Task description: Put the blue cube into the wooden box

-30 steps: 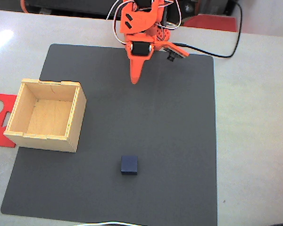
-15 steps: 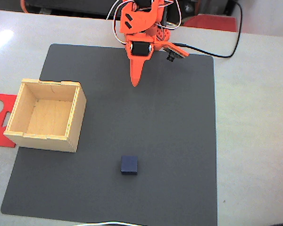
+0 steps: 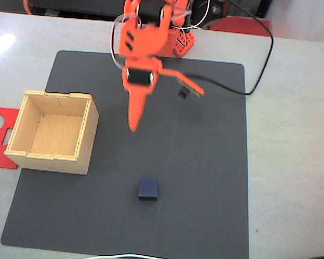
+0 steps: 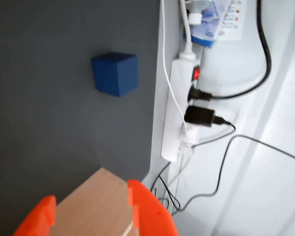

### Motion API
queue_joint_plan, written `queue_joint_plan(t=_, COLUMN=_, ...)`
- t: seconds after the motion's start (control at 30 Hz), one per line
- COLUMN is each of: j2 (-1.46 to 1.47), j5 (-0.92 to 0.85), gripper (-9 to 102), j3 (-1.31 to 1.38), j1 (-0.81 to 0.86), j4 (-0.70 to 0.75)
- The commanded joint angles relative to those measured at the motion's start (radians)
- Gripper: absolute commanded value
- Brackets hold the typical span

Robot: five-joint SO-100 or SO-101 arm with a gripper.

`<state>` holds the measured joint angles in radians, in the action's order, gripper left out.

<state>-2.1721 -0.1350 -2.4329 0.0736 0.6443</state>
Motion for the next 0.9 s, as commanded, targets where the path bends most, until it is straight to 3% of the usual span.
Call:
queue_joint_plan(t=0.0, j2=0.221, j5=0.006, gripper=18, j3=0.222, j1=-0.026, j4=-0.012)
queue_joint_plan(t=0.17, j2=0.42, j5=-0.034, gripper=18, j3=0.505, j1=-0.014, j4=0.084)
queue_joint_plan(t=0.57, j2=0.609, j5=-0.018, gripper=25, j3=0.675, j1=-0.046, j4=0.086)
queue_joint_plan(t=0.87, j2=0.788, j5=0.101, gripper=28, j3=0.838, j1=-0.067, j4=0.198)
